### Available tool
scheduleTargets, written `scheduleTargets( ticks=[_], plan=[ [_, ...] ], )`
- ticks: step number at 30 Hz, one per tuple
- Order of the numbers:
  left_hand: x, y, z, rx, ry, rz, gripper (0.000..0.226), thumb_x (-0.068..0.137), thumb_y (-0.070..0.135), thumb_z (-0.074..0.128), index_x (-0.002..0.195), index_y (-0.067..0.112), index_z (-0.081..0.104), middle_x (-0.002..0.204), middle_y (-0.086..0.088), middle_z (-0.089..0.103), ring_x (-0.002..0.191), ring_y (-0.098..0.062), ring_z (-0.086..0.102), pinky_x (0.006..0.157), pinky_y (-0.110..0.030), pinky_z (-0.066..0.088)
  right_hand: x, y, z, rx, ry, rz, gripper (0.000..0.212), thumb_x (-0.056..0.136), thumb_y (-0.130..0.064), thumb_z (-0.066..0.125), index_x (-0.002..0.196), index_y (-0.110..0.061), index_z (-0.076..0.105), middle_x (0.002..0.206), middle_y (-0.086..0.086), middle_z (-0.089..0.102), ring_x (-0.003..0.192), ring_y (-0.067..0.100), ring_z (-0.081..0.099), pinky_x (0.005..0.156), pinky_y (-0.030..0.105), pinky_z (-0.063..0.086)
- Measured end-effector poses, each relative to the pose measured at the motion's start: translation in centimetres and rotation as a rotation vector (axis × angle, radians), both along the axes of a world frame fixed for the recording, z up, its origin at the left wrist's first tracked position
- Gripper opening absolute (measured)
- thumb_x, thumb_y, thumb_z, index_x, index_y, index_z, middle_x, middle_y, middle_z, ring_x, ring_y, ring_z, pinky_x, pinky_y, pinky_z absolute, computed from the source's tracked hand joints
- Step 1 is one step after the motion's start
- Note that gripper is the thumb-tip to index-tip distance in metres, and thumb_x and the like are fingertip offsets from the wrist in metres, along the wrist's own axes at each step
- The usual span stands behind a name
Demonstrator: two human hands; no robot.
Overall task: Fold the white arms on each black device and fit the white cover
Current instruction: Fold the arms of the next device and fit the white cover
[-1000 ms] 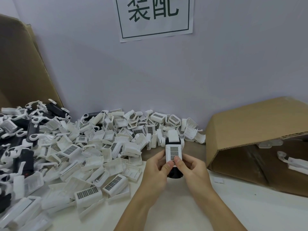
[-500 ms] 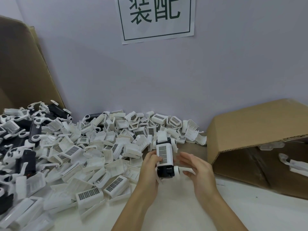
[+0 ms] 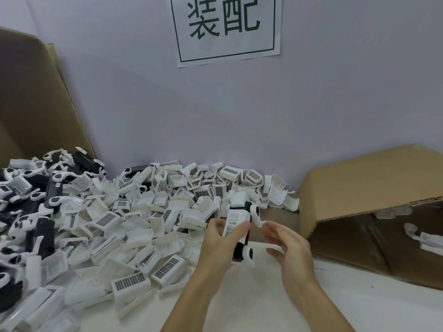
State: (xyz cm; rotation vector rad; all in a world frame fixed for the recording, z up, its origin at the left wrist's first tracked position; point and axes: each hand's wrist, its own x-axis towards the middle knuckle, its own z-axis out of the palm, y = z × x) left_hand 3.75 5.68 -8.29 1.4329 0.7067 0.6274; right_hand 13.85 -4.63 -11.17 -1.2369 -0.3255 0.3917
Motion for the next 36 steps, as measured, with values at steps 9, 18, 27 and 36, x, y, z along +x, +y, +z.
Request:
scheduleTargets(
  ticks=[9, 18, 27, 36],
  plan=[
    [-0.5, 1.0, 1.0, -0.501, -0.220, -0.102, 0.033, 0.096, 0.026, 0.050, 0.100, -0.002, 0.067, 0.073, -0.015, 0.067, 0.057, -0.026, 0.062, 0.064, -0.037, 0.053, 0.1, -0.2, 0.2, 0.024, 0.017, -0.018, 0.030, 0.102, -0.013, 0.046, 0.104, -0.024, 0.075, 0.092, 0.007, 0.077, 0.100, 0.019, 0.068, 0.074, 0.036, 0.049],
    [-2.2, 0.6, 0.9, -0.863, -0.644, -0.592, 0.043, 0.092, 0.021, 0.064, 0.123, -0.009, 0.060, 0.091, -0.018, 0.057, 0.068, -0.027, 0.056, 0.071, -0.039, 0.052, 0.0, -0.2, 0.2, 0.007, -0.002, -0.012, 0.030, 0.102, -0.013, 0.045, 0.108, -0.022, 0.073, 0.094, 0.007, 0.077, 0.103, 0.022, 0.067, 0.073, 0.035, 0.047],
    [-1.7, 0.9, 0.3, -0.752, -0.610, -0.702, 0.044, 0.101, 0.032, 0.047, 0.120, -0.004, 0.064, 0.091, -0.016, 0.058, 0.069, -0.025, 0.055, 0.073, -0.037, 0.047, -0.2, -0.3, 0.3, 0.001, -0.018, -0.006, 0.029, 0.101, -0.012, 0.046, 0.108, -0.023, 0.072, 0.093, 0.006, 0.077, 0.101, 0.021, 0.067, 0.074, 0.035, 0.047],
    [-0.6, 0.0, 0.9, -0.564, -0.499, -0.201, 0.046, 0.081, 0.030, 0.063, 0.113, -0.003, 0.065, 0.085, -0.019, 0.065, 0.067, -0.026, 0.064, 0.061, -0.035, 0.055, 0.1, -0.1, 0.0, -0.002, -0.002, -0.009, 0.031, 0.101, -0.009, 0.046, 0.104, -0.022, 0.074, 0.089, 0.004, 0.077, 0.098, 0.019, 0.068, 0.073, 0.034, 0.049]
  ],
)
